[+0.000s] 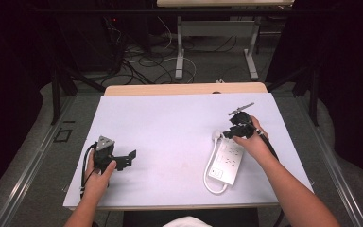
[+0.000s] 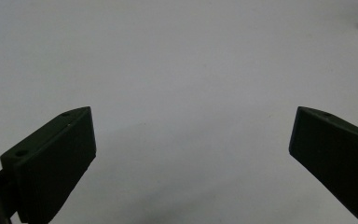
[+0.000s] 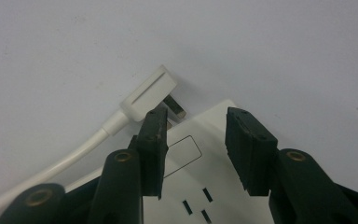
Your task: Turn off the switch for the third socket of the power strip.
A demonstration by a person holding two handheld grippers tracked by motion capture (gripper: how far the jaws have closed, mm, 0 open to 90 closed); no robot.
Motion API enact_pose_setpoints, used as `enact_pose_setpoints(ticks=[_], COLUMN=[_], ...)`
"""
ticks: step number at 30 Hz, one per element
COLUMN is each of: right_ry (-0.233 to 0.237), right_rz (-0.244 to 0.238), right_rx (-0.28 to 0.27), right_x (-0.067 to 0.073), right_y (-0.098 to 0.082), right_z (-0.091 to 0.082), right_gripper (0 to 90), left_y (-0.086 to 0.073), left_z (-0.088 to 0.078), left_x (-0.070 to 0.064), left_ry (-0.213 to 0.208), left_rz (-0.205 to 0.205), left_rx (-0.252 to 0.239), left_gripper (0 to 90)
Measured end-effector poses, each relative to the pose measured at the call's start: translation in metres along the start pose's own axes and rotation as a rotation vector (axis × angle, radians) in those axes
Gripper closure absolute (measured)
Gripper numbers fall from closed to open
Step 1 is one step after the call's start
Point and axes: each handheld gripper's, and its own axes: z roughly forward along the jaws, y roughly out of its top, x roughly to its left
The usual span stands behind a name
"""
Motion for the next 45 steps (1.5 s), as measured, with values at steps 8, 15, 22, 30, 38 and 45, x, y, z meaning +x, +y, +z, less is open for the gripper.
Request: enact_pose_setpoints(ticks=[8,15,22,30,38,45], right_ry=[0.003,-0.003,-0.014,-0.026,-0.023,-0.038], right_rz=[-0.011,0.001,-0.026,-0.048,-0.058,-0.075], right_rx=[-0.014,-0.022,-0.016,-0.012,-0.001,-0.002], right_x=[0.000,0.001,0.001,0.003,0.004,0.007], right_y=[-0.001,-0.001,-0.001,0.002,0.001,-0.001], right_z=[-0.003,-0.005,-0.007,-0.013,-0.016,-0.019], right_gripper=[49.1,43.1,42.1,39.1,35.8,34.0], left_y=[0.000,0.000,0.000,0.000,0.000,0.000], left_z=[0.000,0.000,0.000,0.001,0.001,0.001], left_x=[0.000,0.000,0.000,-0.001,-0.001,-0.001], left_ry=[-0.001,-0.002,-0.002,-0.002,0.000,0.001], left_rz=[-0.001,0.000,-0.001,-0.003,-0.003,-0.003], left_rx=[0.001,0.001,0.000,-0.001,-0.006,-0.006], left_gripper=[0.5,0.5,0.5,0.5,0.5,0.5])
